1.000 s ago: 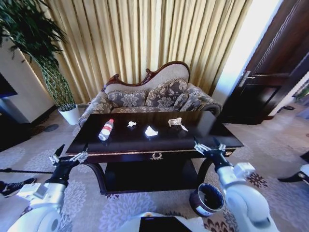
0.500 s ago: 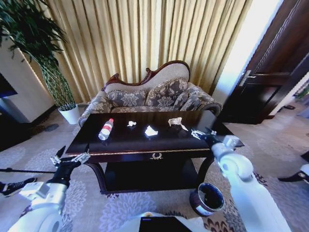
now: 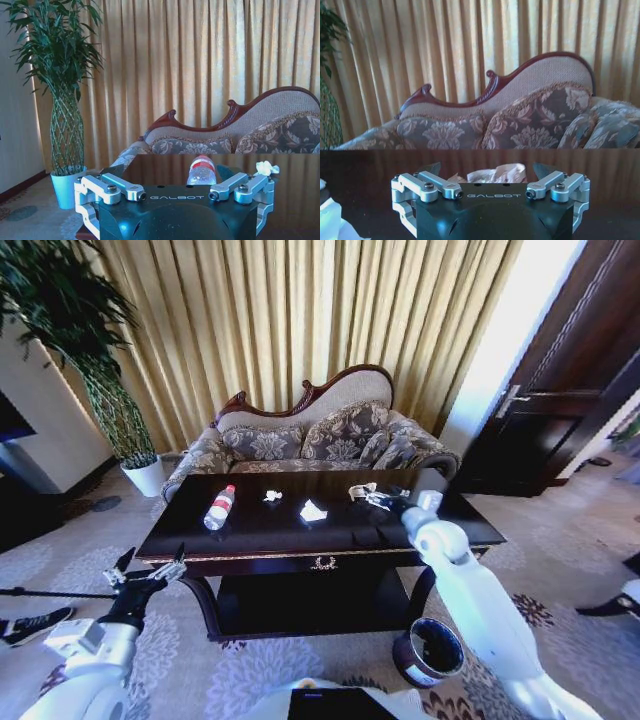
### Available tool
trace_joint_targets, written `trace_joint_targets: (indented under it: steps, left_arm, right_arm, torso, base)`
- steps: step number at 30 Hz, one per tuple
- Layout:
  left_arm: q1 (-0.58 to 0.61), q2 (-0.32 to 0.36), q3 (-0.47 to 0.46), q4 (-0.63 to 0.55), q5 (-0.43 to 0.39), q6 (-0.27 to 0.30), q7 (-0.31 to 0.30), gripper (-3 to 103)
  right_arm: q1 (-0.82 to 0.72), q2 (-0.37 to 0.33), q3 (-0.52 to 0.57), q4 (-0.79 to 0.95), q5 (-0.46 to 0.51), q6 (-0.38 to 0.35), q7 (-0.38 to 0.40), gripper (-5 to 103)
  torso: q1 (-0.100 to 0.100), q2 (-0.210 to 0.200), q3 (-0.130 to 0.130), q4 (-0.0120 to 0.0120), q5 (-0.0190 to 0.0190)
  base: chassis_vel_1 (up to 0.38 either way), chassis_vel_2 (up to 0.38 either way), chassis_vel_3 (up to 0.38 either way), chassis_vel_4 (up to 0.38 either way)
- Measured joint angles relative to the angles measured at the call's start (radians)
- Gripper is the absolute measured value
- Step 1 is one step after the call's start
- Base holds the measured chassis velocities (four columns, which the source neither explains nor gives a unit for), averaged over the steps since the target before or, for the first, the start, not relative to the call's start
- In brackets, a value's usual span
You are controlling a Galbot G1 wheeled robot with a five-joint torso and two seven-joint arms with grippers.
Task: Move to the front of the table and place the trash on the table into the trash bin.
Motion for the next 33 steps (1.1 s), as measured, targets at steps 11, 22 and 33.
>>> trace_joint_targets:
  steps: [11, 22, 33]
  left_arm:
    - [0.009, -0.001, -0.020, 0.000, -0.027, -0.004, -0.002, 100]
    - [0.012, -0.008, -0.023, 0.001, -0.036, -0.029, -0.004, 100]
    - [0.010, -0.015, -0.019, 0.001, -0.040, -0.045, -0.011, 100]
  right_arm:
    - [0.110, 0.010, -0.109, -0.095, -0.010, -0.027, 0.035, 100]
    - [0.114, 0.012, -0.129, -0.131, -0.064, -0.036, 0.077, 100]
    - [0.092, 0.012, -0.122, -0.156, -0.121, -0.048, 0.081, 99]
  torso:
    - [0.000, 0.000, 0.000, 0.0001, -0.0001]
    - [0.000, 0.000, 0.000, 0.0000, 0.0000]
    - [0.000, 0.000, 0.000, 0.0000, 0.0001]
  base:
    - [0.000, 0.000, 0.000, 0.000]
    - [0.000, 0.000, 0.000, 0.000]
    - [0.000, 0.000, 0.000, 0.000]
